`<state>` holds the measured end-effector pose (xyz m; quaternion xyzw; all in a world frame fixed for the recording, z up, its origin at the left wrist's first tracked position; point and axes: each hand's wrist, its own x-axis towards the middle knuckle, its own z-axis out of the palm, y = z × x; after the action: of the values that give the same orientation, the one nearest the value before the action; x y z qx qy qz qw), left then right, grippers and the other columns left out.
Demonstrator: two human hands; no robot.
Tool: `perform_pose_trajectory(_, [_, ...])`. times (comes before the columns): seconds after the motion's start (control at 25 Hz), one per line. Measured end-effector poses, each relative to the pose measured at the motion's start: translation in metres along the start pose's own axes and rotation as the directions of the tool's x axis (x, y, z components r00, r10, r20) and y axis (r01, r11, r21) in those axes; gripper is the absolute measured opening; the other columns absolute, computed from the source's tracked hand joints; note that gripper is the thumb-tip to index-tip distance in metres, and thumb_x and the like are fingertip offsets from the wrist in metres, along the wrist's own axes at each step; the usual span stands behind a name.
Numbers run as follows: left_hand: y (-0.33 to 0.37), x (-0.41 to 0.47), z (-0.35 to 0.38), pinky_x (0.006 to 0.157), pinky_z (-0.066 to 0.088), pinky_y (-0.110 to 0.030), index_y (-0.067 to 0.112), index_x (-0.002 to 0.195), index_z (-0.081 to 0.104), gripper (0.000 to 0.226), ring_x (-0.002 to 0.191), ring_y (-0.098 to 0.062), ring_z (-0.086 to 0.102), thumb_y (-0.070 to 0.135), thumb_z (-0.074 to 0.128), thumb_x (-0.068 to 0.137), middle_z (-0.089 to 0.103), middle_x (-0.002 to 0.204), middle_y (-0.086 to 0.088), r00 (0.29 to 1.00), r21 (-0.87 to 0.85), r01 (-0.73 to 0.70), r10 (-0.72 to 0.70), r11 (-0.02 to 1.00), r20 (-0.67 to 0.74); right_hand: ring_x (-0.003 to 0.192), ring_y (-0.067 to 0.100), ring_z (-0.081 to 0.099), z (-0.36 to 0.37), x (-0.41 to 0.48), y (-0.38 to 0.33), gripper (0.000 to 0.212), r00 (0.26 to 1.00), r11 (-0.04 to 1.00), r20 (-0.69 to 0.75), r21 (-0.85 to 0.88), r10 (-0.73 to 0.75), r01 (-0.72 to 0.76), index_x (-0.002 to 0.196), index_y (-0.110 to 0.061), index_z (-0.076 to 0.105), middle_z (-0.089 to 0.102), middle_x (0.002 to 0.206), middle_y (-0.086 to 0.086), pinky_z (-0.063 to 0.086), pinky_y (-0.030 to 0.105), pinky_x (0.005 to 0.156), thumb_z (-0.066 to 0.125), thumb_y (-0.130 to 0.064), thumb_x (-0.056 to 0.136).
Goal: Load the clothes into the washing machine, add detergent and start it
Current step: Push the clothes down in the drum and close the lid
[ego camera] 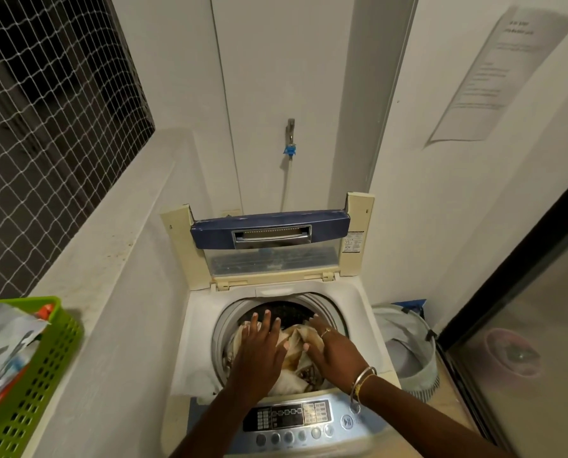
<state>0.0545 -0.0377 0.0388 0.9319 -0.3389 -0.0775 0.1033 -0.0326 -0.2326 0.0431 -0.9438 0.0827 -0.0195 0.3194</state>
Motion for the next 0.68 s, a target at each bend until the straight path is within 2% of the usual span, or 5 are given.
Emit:
perform_pose_trajectory(0.16, [-0.001,-0.002,-0.011,0.120,0.006,-0.041,0.015,0.154,0.034,0.080,0.153,-0.032,0.014,0.058,0.008,0.091,0.022,0.164,-0.009,1.000,-0.044,-0.016,0.016,0.999,-0.002,0.124,0.015,0.056,-0.018,0.004,-0.005,0.061,1.000,0.997,0.000,-0.078,-0.028,0.027,0.150,-0.024,0.035,0.053,0.142,0.001,0.044,0.027,0.103,0.048,-0.048,0.096])
perform_pose_trajectory(0.28, [-0.004,-0.006,-0.020,0.124,0.006,-0.039,0.015,0.155,0.030,0.092,0.154,-0.025,0.010,0.061,-0.004,0.083,0.017,0.166,-0.007,0.999,-0.057,-0.043,0.044,0.997,0.016,0.118,0.018,0.059,-0.028,0.008,-0.008,0.061,0.997,0.984,0.046,-0.163,-0.065,0.072,0.150,-0.025,0.032,0.058,0.136,0.003,0.047,0.030,0.098,0.045,-0.047,0.096])
perform_pose_trajectory(0.36, [-0.011,-0.009,-0.024,0.124,0.008,-0.039,0.014,0.155,0.031,0.087,0.154,-0.024,0.012,0.061,0.001,0.088,0.019,0.166,-0.008,0.999,-0.058,-0.033,0.035,0.998,0.037,0.114,0.020,0.061,-0.032,0.009,-0.008,0.060,0.995,0.974,0.077,-0.213,-0.068,0.083,0.150,-0.026,0.033,0.061,0.131,0.004,0.050,0.032,0.094,0.046,-0.048,0.096])
perform_pose_trajectory(0.48, [-0.027,-0.015,-0.025,0.123,0.012,-0.040,0.014,0.154,0.033,0.057,0.153,-0.026,0.015,0.043,0.029,0.105,0.021,0.165,-0.008,0.998,-0.088,0.006,0.000,0.996,0.064,0.113,0.023,0.061,-0.035,0.010,-0.003,0.058,0.989,0.950,0.106,-0.286,-0.102,0.128,0.148,-0.022,0.037,0.061,0.131,0.007,0.049,0.032,0.092,0.046,-0.047,0.096])
perform_pose_trajectory(0.68, [-0.051,-0.026,-0.019,0.122,0.015,-0.040,0.018,0.155,0.031,0.053,0.154,-0.025,0.013,0.036,0.039,0.106,0.018,0.166,-0.002,0.994,-0.210,0.054,-0.034,0.976,0.101,0.131,0.029,0.045,-0.030,0.014,0.008,0.059,0.953,0.846,0.214,-0.447,-0.214,0.291,0.149,-0.012,0.038,0.050,0.143,0.012,0.044,0.039,0.105,0.045,-0.040,0.097])
